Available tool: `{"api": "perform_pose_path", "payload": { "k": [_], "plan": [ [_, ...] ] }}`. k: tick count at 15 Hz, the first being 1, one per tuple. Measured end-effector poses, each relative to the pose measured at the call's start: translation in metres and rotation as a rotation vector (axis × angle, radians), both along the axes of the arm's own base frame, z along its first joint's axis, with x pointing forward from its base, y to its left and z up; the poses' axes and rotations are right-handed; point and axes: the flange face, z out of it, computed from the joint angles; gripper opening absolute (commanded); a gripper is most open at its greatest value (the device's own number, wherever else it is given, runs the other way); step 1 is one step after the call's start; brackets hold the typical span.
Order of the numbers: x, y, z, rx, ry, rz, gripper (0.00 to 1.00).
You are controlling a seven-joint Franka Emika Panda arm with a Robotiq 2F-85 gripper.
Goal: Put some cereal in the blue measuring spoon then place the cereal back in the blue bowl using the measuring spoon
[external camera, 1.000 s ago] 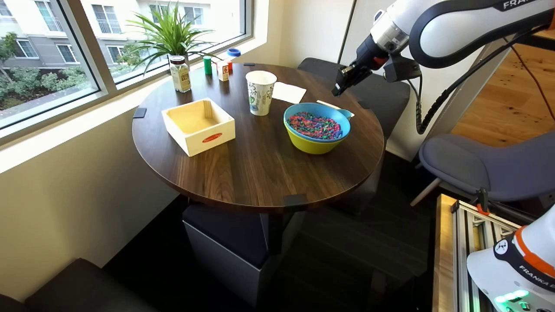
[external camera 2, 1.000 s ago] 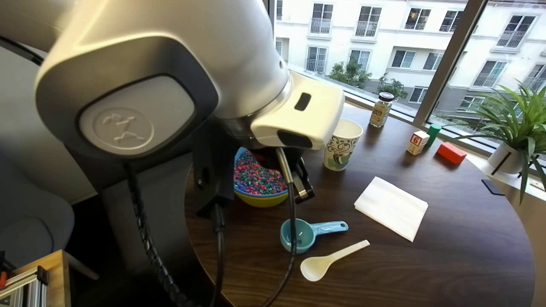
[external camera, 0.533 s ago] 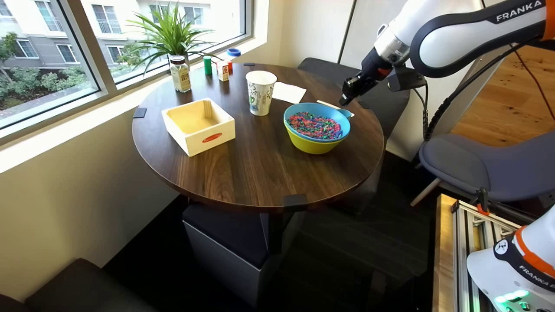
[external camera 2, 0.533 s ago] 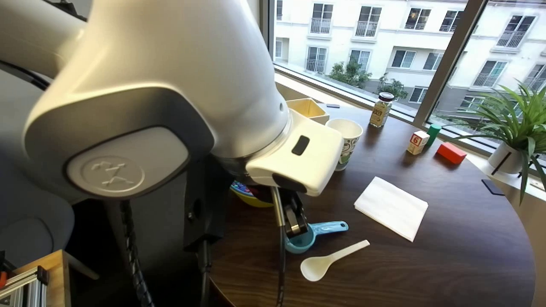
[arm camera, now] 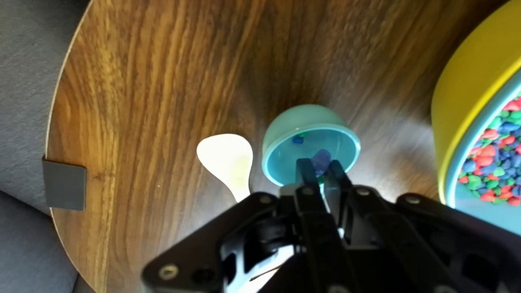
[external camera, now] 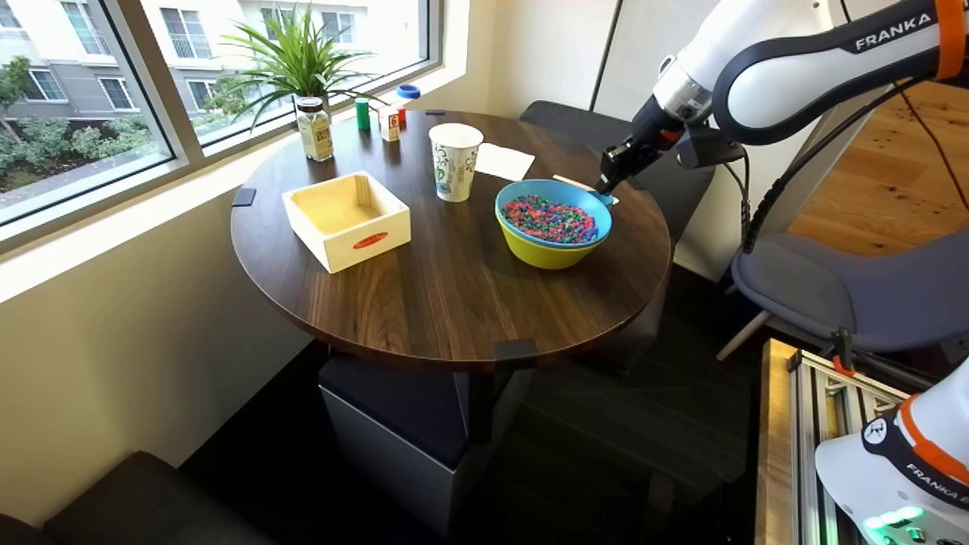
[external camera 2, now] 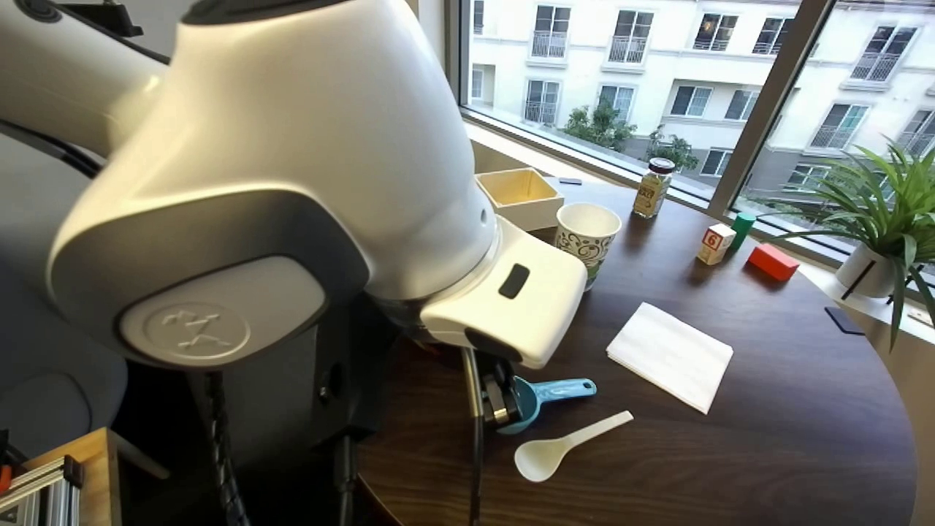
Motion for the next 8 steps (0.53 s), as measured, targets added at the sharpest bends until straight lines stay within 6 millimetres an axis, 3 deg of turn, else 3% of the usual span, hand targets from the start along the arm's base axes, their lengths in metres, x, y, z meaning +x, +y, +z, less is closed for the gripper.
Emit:
{"api": "perform_pose_path", "payload": {
  "k": [2,3,4,8],
  "plan": [
    [0.0006,-0.0014,-0.0005,0.001,-0.001,-0.004,0.03],
    [0.0009,-0.0018,-0.0009,0.001,-0.001,-0.005,0.36],
    [0.0013,-0.0019,-0.0014,0.001,0.000,-0.005,0.37],
    [0.0028,-0.0026,-0.0035,0.008,0.002,-0.012,0.66]
  ]
}}
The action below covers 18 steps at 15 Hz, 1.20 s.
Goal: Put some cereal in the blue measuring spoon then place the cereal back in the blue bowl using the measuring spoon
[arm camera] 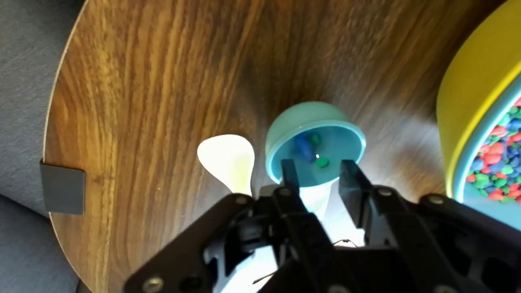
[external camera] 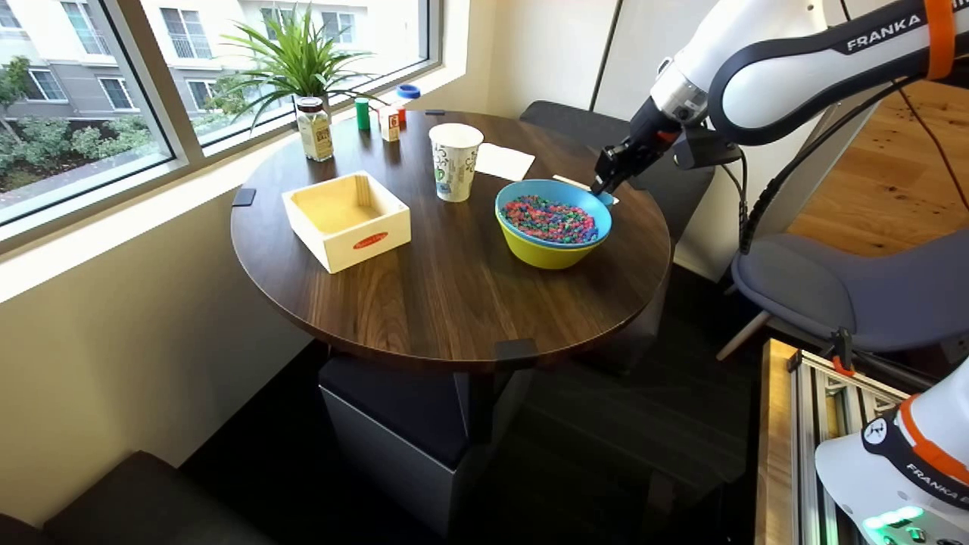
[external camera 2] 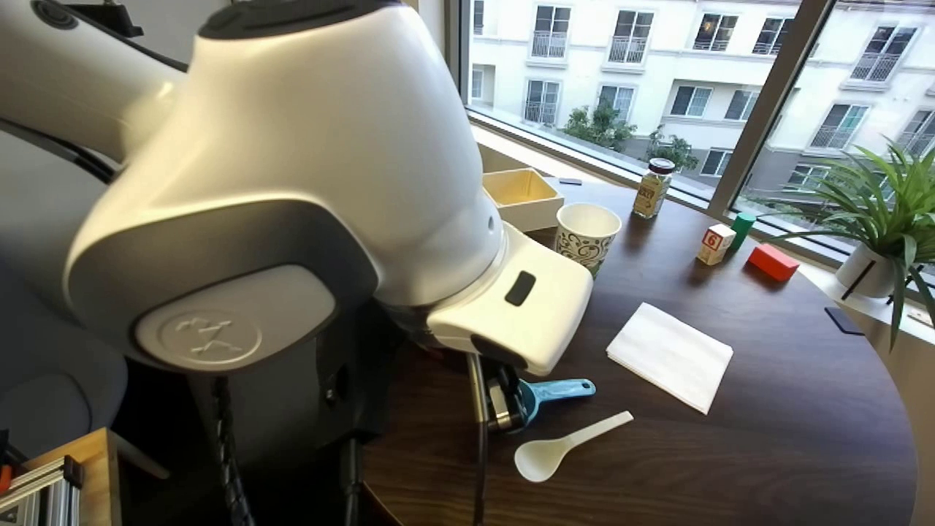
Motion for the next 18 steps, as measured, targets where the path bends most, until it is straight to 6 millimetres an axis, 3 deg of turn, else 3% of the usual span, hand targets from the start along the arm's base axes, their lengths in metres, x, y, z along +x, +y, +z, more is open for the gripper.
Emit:
{"api": "perform_pose_path", "payload": {
  "k": [4,5,11,18],
  "plan": [
    [0.003,-0.002,0.004,-0.003,-0.029,-0.007,0.97],
    [0.005,-0.002,0.007,-0.007,-0.043,-0.008,1.00],
    [0.015,-0.013,0.016,-0.017,-0.078,-0.024,1.00],
    [0.037,-0.017,-0.005,-0.021,-0.043,-0.017,1.00]
  ]
}}
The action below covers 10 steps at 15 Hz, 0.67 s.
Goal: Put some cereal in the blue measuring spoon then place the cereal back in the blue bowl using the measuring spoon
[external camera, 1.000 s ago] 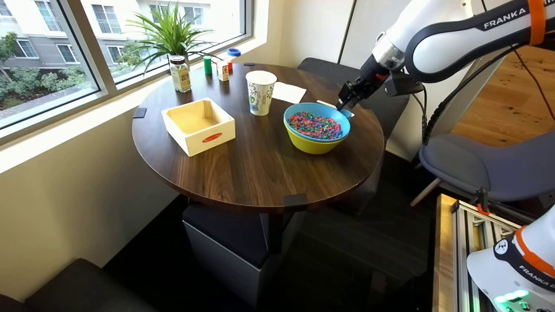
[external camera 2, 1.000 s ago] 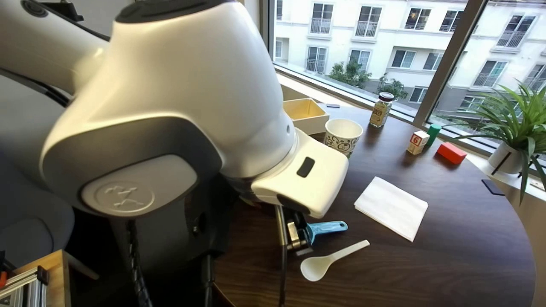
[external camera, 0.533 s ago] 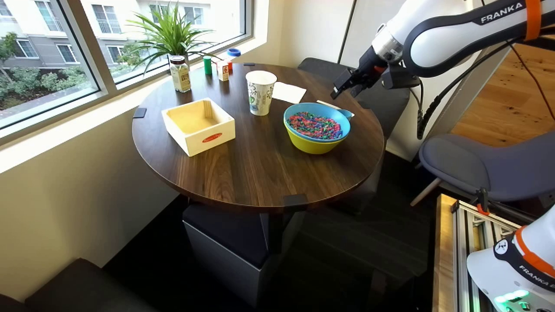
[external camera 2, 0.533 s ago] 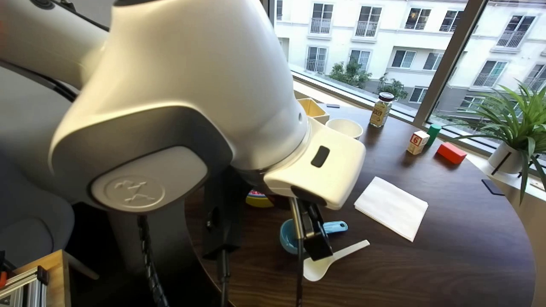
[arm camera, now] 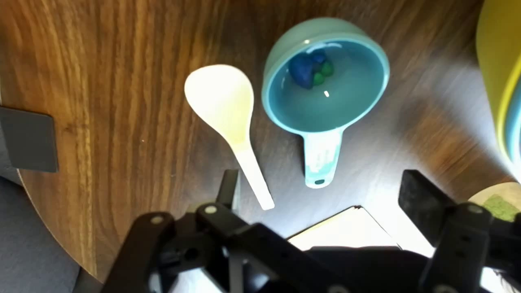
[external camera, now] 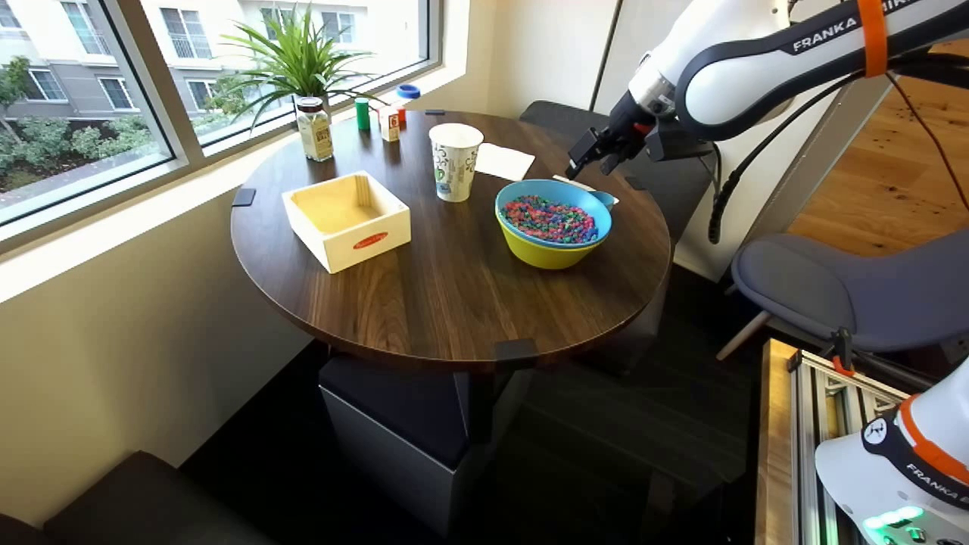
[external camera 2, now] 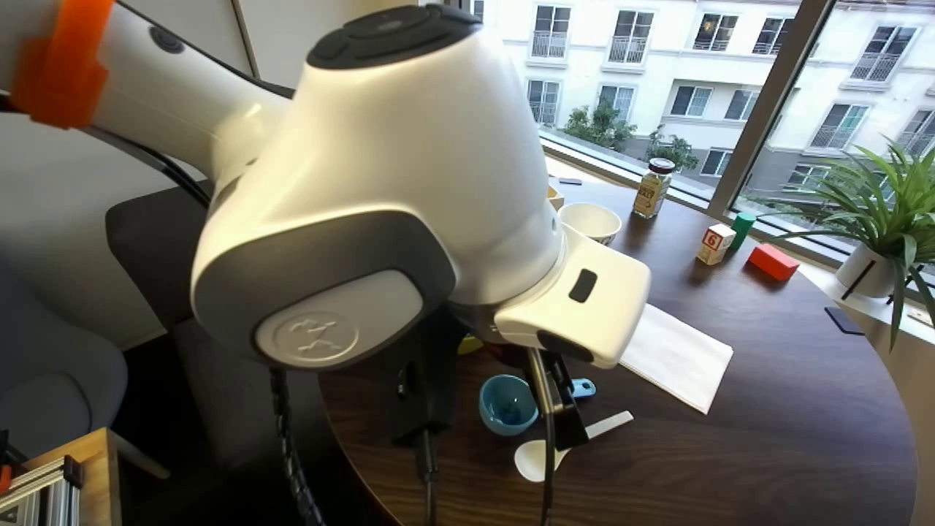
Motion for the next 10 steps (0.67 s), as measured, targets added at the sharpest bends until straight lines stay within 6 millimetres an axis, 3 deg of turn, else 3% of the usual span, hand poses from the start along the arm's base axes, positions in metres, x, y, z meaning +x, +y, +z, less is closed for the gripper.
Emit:
{"api": "perform_pose_path", "payload": {
  "k": [3,5,6,7,8,9,10],
  "plan": [
    [0.010,0.002,-0.009,-0.002,0.014,0.009,0.99],
    [0.016,0.003,-0.014,-0.003,0.021,0.014,0.90],
    [0.019,0.003,-0.017,-0.003,0.025,0.015,0.78],
    [0.021,0.003,-0.019,-0.003,0.027,0.016,0.81],
    [0.023,0.003,-0.020,-0.004,0.029,0.017,0.79],
    [0.025,0.002,-0.021,-0.005,0.031,0.018,0.71],
    [0.026,0.002,-0.022,-0.005,0.032,0.018,0.72]
  ]
}}
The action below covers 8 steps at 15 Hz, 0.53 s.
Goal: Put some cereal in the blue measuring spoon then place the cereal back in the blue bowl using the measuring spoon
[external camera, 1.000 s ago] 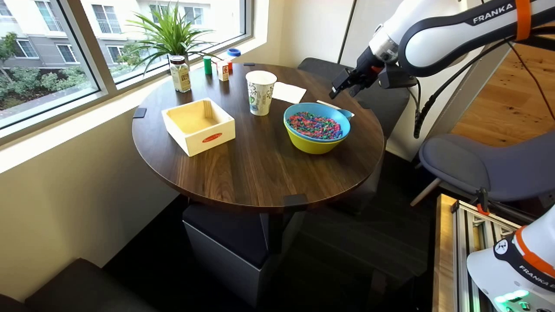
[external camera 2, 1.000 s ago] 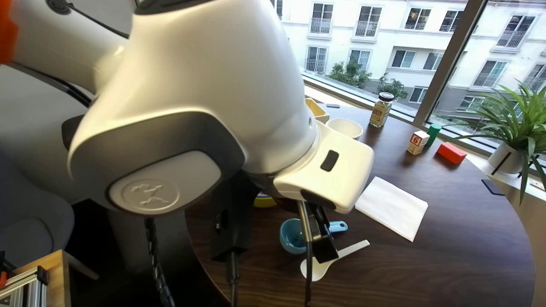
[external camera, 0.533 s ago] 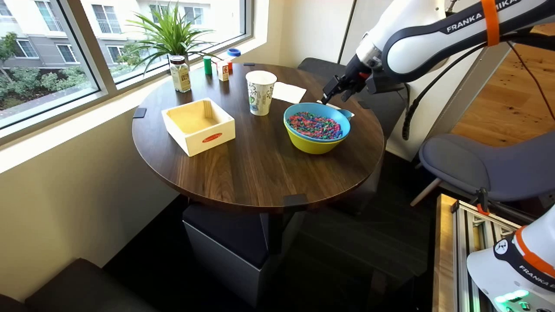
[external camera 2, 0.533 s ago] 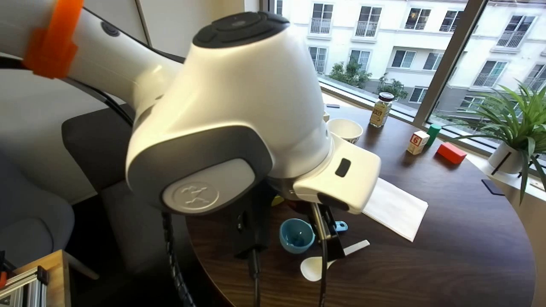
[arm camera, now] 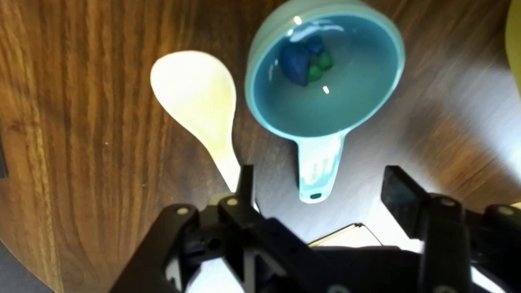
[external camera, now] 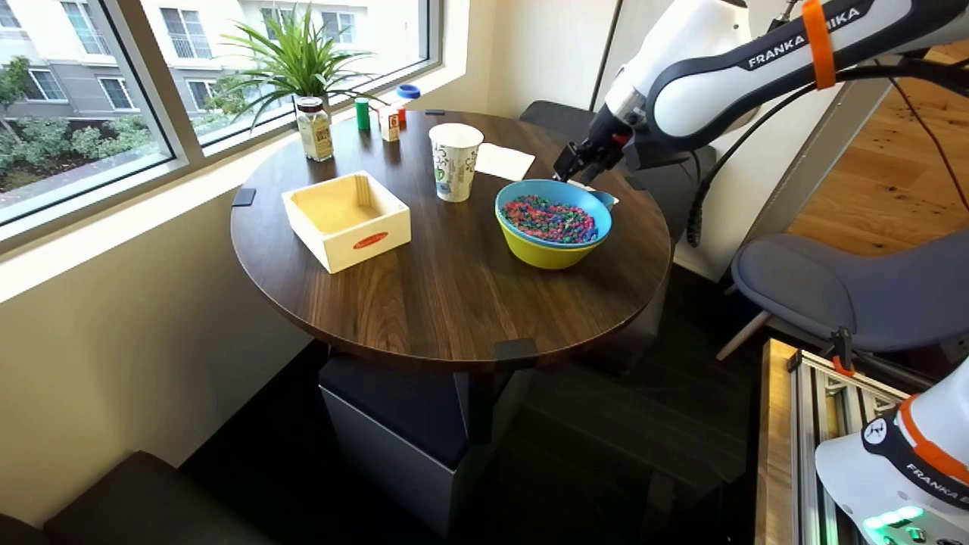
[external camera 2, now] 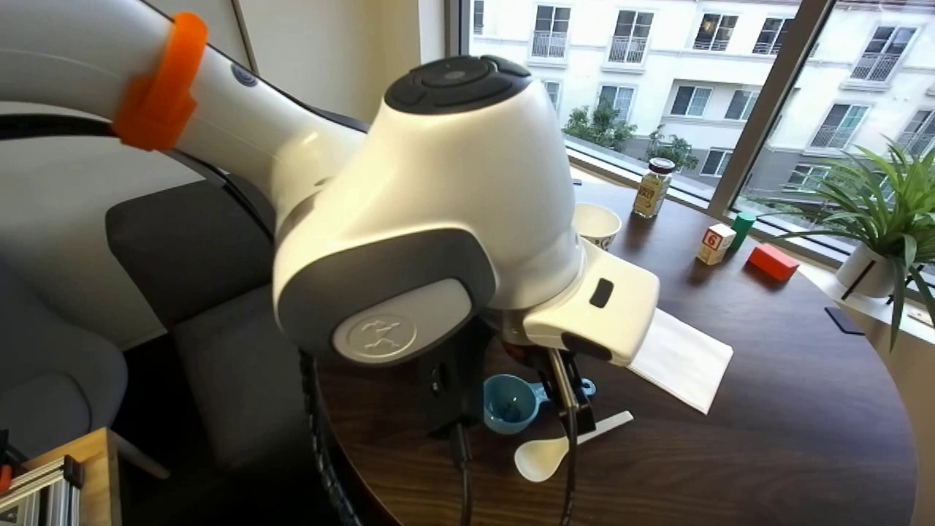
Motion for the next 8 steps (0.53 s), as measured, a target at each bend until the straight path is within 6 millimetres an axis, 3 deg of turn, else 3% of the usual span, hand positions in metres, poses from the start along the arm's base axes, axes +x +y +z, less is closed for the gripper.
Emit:
{"api": "perform_pose_path", "payload": {
  "k": [8],
  "plan": [
    [0.0062,0.0011,-0.0051,-0.002,0.006,0.007,0.59]
  ]
}}
